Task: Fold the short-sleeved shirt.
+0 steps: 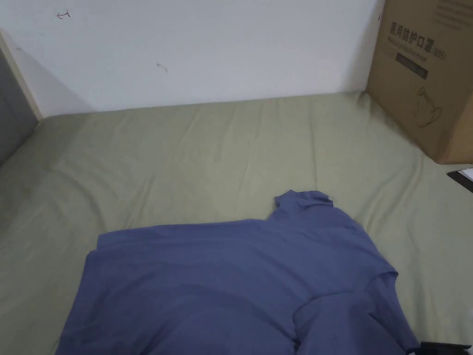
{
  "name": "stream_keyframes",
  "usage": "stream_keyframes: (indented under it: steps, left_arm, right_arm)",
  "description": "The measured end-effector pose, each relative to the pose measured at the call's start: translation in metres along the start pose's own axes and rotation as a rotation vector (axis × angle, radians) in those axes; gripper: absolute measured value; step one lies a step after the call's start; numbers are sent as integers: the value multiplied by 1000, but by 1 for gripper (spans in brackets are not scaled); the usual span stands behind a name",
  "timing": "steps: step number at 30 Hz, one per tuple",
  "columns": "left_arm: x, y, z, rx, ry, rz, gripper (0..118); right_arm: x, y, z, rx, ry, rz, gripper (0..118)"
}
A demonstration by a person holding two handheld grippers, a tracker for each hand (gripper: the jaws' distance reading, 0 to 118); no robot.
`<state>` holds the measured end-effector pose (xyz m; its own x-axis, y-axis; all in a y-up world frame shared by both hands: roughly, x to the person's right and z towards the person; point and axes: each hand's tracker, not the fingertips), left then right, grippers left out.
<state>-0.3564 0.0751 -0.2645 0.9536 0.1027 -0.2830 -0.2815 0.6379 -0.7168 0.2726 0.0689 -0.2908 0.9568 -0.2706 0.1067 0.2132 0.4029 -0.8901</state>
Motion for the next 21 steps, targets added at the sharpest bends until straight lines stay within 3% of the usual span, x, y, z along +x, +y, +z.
stream_keyframes:
  steps: [4,5,7,8,9,10,11,20,21]
  left_arm:
    - [9,28,15,79,-35,8,104]
    - [15,35,17,77,-46,0,103]
    - [28,45,13,97,-91,-49,96]
    - [35,49,9,113,-98,-55,70]
    - [42,53,0,103,-89,-57,41]
    - [48,57,-9,87,-90,-69,15]
    - [54,62,-17,67,-92,-72,3]
    - [68,138,-120,-30,-107,-83,0]
    - [68,152,-133,-45,-130,-68,10]
  right_arm:
    - [-1,24,23,111,63,-14,93]
    - [-4,31,27,133,89,-10,84]
    - [-11,45,31,159,114,14,48]
    - [-16,50,30,175,110,22,20]
    - [-21,56,26,192,109,32,4]
    - [-23,62,22,190,123,44,1]
    - [-25,70,15,181,131,44,0]
    - [-48,108,-34,118,163,47,0]
    - [-49,111,-39,112,167,47,0]
